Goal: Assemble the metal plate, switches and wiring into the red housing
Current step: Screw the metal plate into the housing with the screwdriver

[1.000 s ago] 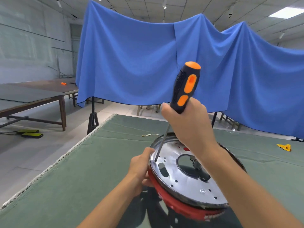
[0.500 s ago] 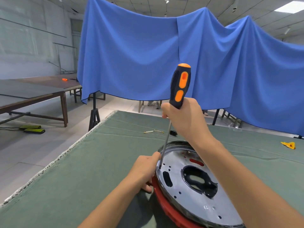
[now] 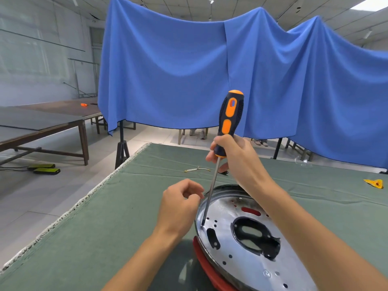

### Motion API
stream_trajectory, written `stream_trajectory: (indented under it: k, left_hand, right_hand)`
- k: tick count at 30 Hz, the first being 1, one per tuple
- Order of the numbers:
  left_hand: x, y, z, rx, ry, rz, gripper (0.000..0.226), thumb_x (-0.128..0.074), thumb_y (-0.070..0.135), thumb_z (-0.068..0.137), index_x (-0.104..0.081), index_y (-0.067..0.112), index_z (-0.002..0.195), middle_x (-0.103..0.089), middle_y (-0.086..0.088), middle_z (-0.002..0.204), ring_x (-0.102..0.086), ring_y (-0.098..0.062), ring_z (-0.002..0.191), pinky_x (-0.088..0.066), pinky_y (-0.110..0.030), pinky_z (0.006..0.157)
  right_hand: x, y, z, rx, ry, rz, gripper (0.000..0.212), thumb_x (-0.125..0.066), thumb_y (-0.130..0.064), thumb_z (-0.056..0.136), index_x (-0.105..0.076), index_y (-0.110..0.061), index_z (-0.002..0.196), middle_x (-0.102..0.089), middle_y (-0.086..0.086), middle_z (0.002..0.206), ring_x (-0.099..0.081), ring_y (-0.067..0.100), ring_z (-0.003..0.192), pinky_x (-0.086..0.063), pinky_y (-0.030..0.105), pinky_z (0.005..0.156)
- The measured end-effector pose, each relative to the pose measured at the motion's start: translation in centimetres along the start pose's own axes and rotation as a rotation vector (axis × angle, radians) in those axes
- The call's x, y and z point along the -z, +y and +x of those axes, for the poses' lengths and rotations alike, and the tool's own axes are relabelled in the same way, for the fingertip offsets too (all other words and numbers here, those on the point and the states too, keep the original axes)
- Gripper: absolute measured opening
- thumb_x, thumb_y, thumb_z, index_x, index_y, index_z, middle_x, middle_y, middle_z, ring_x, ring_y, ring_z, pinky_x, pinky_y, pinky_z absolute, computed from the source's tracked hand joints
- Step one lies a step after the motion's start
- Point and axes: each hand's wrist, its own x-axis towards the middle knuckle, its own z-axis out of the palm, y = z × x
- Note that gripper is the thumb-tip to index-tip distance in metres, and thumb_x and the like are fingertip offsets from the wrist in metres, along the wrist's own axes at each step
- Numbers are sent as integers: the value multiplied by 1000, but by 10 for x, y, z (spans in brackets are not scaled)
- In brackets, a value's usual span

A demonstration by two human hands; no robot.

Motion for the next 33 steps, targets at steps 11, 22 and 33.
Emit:
stream_trajectory:
  k: [11,22,33]
  left_hand:
    - [-6,-8,-7,-221,-64,-1,14,-76,15,79,-71,7,69,-66,-7,59,-61,-31,59,-50,-44,59]
    - [-7,-11,-7,-260,-199,44,33,-56,37,89,-69,12,71,-64,-17,66,-60,-32,66,-50,-46,66]
    - [-8,-16,-8,-246,-144,-37,24,-62,30,91,-74,18,74,-70,-4,66,-65,-24,62,-52,-42,61]
  right_hand:
    - [-5,-10,-8,161,80,-319,46,-68,-61,72,-64,-16,78,-70,5,76,-63,25,73,-52,45,70]
    - [7,-16,-6,94,21,28,22,-78,-19,76,-61,-10,87,-67,-2,72,-67,11,64,-59,36,72]
    - [8,-25,-2,94,-107,76,5,-64,-11,89,-62,-8,91,-71,7,85,-69,17,77,-56,26,71]
